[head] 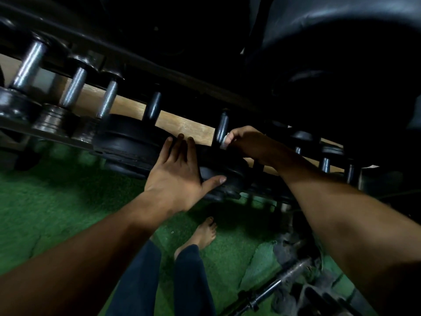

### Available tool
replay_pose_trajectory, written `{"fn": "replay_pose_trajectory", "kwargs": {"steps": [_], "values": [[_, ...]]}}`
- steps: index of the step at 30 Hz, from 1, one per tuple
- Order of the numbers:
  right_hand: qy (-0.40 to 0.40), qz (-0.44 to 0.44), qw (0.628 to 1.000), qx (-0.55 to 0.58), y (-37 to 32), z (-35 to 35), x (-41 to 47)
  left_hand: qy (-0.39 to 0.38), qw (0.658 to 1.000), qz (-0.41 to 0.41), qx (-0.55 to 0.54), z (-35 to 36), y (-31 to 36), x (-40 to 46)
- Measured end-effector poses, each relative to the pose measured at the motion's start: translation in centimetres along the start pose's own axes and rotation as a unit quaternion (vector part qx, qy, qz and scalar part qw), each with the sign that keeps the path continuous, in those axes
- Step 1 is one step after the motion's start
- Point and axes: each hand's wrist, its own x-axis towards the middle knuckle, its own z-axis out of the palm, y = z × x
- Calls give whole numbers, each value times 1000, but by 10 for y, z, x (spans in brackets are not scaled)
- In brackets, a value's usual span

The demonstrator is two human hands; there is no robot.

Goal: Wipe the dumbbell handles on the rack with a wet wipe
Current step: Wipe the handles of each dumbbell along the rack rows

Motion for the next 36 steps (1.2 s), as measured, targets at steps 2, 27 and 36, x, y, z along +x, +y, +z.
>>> {"fn": "replay_pose_trajectory", "kwargs": {"steps": [2, 27, 36], "values": [[45, 8, 997, 60, 7, 7, 1, 14, 1000, 6, -3, 3, -1, 0], [77, 136, 945, 287, -10, 18, 17, 39, 999, 8, 3, 8, -1, 1], [-21, 157, 981, 111, -8, 11, 4, 51, 999, 13, 4, 10, -3, 0]]}}
